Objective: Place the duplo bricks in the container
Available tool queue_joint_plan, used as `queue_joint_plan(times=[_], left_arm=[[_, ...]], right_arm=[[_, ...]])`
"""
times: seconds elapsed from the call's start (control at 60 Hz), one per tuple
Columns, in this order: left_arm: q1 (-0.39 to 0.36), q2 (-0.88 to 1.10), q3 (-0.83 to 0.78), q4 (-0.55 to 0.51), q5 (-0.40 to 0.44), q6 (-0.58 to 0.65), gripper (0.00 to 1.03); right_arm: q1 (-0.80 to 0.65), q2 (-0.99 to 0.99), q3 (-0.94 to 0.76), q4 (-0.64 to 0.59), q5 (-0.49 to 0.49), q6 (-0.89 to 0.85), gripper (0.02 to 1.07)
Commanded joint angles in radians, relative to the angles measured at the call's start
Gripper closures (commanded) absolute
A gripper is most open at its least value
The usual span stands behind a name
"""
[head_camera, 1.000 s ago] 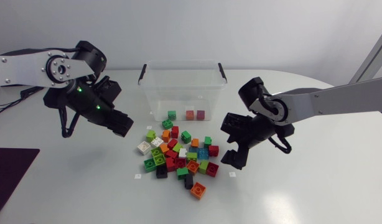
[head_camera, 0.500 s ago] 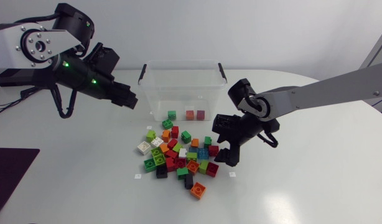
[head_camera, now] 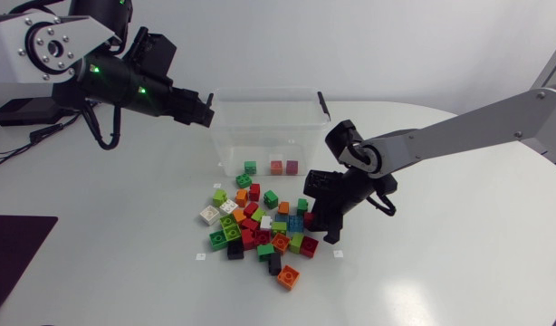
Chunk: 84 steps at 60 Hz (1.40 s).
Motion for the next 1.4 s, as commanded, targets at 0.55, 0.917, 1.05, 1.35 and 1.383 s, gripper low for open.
queue_joint_plan(times=[0.55, 0.917, 1.05, 1.35, 1.383], left_arm=[[-0.017, 0.236, 0.180, 0.141, 0.049, -0.112, 0.72], [-0.017, 0.299, 0.261, 0.160, 0.049, -0.132, 0.13], [-0.014, 0.266, 0.254, 0.172, 0.049, -0.123, 0.05], [0.009, 0.101, 0.114, 0.062, -0.022, 0.046, 0.06], [0.016, 0.078, 0.077, 0.049, -0.022, 0.075, 0.06]], right_arm=[[-0.024, -0.132, -0.011, -0.078, -0.008, -0.007, 0.84], [-0.023, -0.283, 0.018, -0.150, -0.013, 0.034, 0.84], [-0.024, -0.310, 0.073, -0.161, -0.013, 0.066, 0.84], [-0.035, -0.303, 0.266, -0.151, -0.023, 0.204, 0.84], [-0.036, -0.293, 0.286, -0.144, -0.023, 0.224, 0.84]])
